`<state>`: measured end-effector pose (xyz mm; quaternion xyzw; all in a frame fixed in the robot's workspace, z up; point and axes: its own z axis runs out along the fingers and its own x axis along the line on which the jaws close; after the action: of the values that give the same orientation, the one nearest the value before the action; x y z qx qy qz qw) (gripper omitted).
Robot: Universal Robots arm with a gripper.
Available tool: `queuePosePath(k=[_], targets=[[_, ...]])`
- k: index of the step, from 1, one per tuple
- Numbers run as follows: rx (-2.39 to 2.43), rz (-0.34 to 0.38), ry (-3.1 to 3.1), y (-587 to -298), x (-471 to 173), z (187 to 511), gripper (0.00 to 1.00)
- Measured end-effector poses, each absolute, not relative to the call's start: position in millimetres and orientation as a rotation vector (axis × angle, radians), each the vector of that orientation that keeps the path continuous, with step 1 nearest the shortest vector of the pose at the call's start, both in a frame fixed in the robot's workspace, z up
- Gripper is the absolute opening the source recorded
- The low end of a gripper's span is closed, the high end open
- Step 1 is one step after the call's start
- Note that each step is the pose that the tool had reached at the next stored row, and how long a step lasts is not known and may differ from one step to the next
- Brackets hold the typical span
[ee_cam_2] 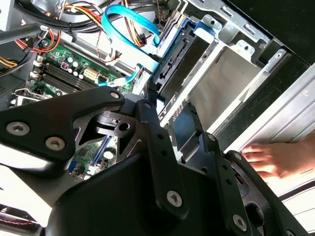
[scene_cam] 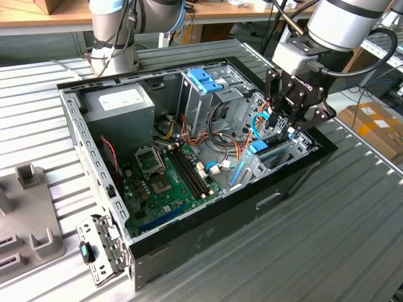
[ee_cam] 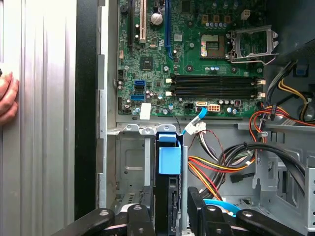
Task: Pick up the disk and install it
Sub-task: 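Insert the first disk wire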
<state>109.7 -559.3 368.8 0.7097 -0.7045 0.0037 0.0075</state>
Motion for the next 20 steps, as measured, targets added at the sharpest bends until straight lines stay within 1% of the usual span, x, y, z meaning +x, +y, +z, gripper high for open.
queuePosePath(k=[7, 12, 20], targets=[[2.219, 0.012, -2.203, -559, 110, 369, 0.42], [2.219, 0.012, -2.203, -544, 110, 369, 0.42], [2.219, 0.012, -2.203, -540, 118, 368, 0.42]])
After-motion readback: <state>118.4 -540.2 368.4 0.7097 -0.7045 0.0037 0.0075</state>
